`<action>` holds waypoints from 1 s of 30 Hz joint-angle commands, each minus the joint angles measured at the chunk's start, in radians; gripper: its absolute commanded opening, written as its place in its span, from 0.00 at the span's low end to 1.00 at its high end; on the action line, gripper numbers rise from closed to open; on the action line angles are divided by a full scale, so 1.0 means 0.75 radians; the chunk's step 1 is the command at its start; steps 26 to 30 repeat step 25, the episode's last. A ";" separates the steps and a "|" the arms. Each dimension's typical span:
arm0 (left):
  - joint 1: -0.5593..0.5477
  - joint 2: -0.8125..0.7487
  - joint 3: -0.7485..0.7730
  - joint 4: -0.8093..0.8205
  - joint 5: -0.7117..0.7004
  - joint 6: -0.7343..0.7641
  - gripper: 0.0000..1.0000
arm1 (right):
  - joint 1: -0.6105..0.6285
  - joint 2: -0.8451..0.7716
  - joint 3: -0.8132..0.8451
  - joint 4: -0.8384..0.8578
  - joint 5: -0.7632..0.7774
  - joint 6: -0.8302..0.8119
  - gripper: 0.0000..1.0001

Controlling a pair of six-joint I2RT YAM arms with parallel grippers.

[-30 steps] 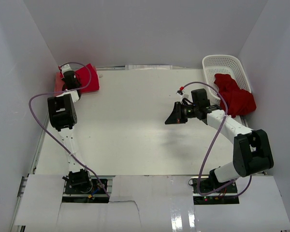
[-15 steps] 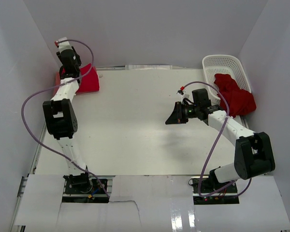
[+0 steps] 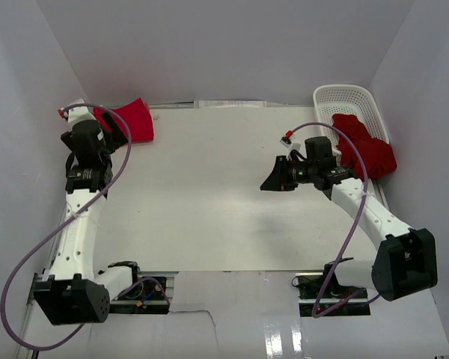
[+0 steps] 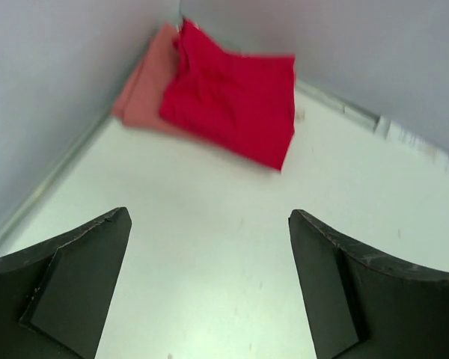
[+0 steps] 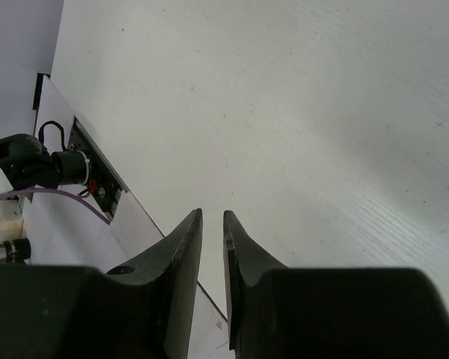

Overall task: Fold and stack the t-shirts
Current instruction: Put the neatly folded tshirt into the corner of the board with the left arm

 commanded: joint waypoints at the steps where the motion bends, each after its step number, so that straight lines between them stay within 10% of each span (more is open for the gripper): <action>1: -0.013 -0.154 -0.115 -0.232 0.144 -0.014 0.98 | 0.006 -0.074 0.016 -0.043 0.057 -0.061 0.25; 5: -0.015 -0.344 -0.199 -0.381 0.212 -0.010 0.98 | 0.006 -0.123 -0.033 -0.025 0.068 -0.072 0.61; 6: -0.017 -0.377 -0.213 -0.390 0.228 0.006 0.98 | 0.006 -0.154 -0.060 -0.014 0.084 -0.078 0.90; 7: -0.015 -0.408 -0.234 -0.398 0.261 0.019 0.98 | 0.006 -0.164 -0.068 -0.012 0.118 -0.084 0.98; 30: -0.015 -0.464 -0.316 -0.406 0.502 0.053 0.98 | 0.006 -0.234 -0.133 0.008 0.109 -0.111 0.90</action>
